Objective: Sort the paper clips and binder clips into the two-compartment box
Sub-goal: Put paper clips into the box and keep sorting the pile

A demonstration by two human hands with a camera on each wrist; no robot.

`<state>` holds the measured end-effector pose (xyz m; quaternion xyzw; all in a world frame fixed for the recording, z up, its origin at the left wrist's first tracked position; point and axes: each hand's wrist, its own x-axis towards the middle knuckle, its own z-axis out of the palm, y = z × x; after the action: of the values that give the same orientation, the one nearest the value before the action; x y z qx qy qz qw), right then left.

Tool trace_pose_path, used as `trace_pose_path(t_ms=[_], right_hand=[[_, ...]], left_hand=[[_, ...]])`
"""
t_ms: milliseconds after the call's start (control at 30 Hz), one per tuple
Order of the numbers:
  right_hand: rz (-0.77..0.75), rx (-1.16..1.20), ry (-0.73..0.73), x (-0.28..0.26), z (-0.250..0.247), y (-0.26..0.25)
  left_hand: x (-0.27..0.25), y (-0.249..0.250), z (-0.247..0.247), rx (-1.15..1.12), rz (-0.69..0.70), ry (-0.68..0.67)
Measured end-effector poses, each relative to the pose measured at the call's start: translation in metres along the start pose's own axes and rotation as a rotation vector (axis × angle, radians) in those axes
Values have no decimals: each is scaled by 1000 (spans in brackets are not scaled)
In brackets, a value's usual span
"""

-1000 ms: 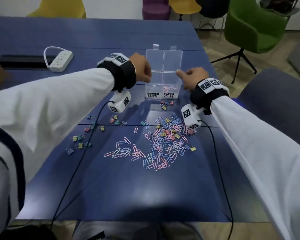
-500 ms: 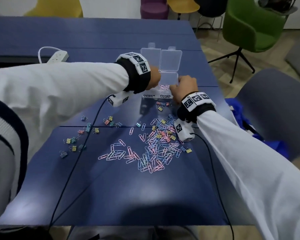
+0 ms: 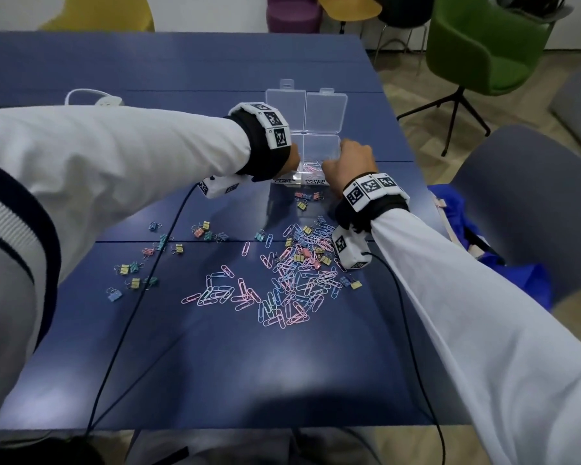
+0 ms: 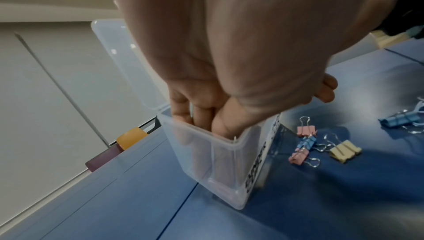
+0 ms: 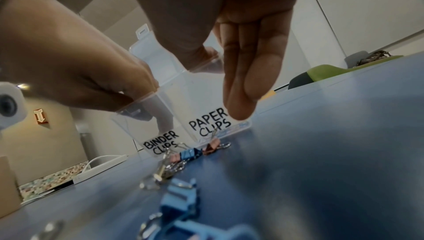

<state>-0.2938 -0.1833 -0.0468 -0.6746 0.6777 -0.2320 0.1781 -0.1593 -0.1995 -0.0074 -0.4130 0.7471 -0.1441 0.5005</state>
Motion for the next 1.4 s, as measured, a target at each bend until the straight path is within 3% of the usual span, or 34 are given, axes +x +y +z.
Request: trace_pose_path(t_ms=[233, 500, 833, 1033, 1300, 1400], right_hand=[[-15, -6, 7, 0, 0, -1], [-15, -9, -2, 2, -1, -1], [-11, -55, 13, -2, 0, -7], [13, -64, 19, -1, 3, -8], [12, -57, 27, 1, 5, -7], [13, -56, 24, 1, 5, -6]], left_hand=[[-5, 3, 2, -85, 19, 119], [-21, -14, 11, -431, 99, 299], [-18, 8, 10, -328, -73, 198], [-25, 4, 10, -311, -41, 167], [-35, -16, 15, -759, -8, 288], [-38, -18, 18, -792, 26, 298]])
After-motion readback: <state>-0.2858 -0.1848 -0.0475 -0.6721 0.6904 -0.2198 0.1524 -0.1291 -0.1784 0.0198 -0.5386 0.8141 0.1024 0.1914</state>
